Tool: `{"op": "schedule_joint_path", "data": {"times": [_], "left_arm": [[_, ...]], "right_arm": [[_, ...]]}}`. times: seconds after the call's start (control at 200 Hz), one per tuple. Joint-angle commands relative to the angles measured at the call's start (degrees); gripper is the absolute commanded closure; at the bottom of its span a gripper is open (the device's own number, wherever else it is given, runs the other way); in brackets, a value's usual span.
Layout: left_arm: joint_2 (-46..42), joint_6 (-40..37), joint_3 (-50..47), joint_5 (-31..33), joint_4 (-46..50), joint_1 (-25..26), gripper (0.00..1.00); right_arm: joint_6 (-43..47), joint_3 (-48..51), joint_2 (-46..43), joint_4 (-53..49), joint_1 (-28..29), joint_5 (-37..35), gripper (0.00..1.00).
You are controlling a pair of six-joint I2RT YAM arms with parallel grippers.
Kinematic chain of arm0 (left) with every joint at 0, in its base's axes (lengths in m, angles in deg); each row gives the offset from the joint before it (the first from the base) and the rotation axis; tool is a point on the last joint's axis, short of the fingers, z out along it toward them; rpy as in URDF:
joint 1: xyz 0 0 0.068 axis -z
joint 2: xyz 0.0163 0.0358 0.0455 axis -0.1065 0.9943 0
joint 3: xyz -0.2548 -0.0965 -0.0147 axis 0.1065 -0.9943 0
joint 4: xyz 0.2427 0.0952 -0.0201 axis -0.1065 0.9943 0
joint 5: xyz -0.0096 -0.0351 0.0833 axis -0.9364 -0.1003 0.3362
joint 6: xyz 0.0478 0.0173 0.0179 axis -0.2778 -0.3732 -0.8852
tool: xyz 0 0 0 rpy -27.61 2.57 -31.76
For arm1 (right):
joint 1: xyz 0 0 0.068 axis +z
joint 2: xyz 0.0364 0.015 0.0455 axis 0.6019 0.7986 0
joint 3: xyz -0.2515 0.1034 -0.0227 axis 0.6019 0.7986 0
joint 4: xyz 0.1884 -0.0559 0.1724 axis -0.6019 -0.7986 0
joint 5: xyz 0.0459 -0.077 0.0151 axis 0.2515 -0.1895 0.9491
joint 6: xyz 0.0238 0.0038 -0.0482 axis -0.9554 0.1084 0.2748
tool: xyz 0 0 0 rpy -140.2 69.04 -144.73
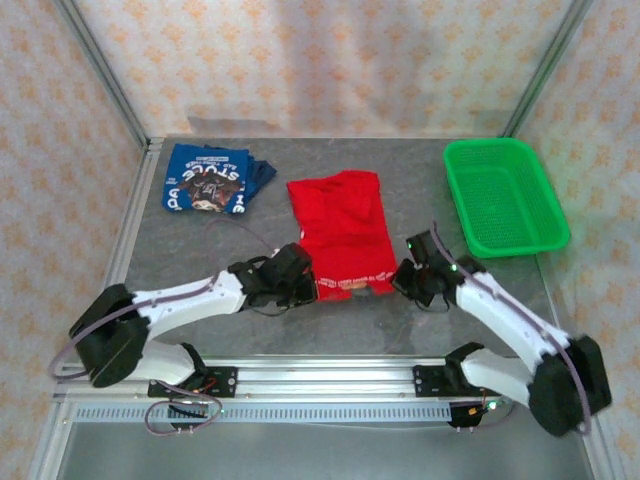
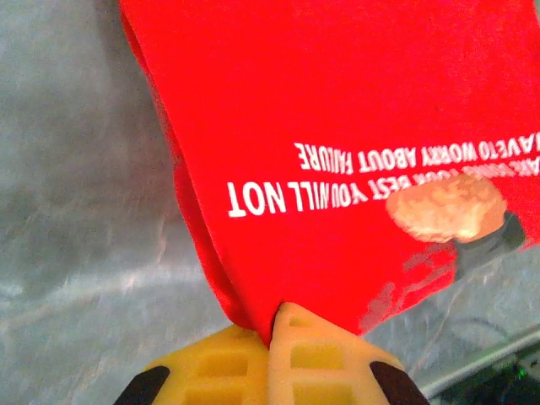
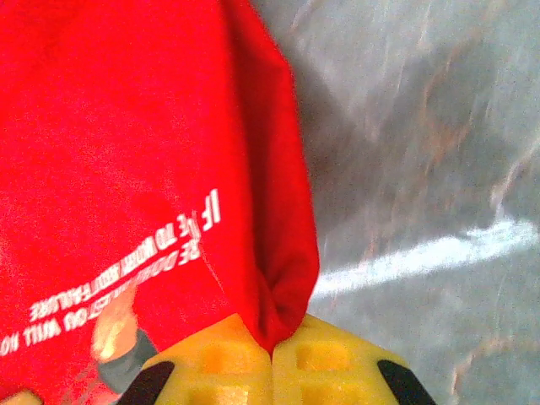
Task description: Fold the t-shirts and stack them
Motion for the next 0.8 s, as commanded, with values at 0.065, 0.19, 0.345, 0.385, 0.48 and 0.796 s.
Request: {"op": "schedule_joint_path", "data": {"times": [0.065,0.19,0.345,0.385,0.48,0.796], "left_arm": [[-11.0,6.3,-3.7,7.1,9.8,5.6,1.0],[-17.1,8.2,-2.8,8.6,14.6,7.3,1.0],[-20.0,6.0,4.4,9.9,20.1,5.1,1.0],[-19.7,5.5,6.1,8.7,20.6,3.4,1.0],[-18.5,3.5,9.8,6.3,21.9,-1.1,1.0],[-6.6,-5.0,18.6,-2.4,21.5,-14.7,1.0]], "right_arm": [[-14.6,1.3,-13.7,-10.9,9.6,-7.6,1.0],[-14.2,-5.0,-14.4,-15.4,11.9,-8.7,1.0],[-8.9,-17.8,-8.8,-20.2,12.0,-12.4,1.0],[-7.3,-20.6,-6.7,-20.6,11.8,-13.0,1.0],[-3.0,-26.4,-0.9,-21.0,10.1,-12.5,1.0],[8.6,-37.8,16.8,-17.2,-1.5,-4.8,1.0]]}}
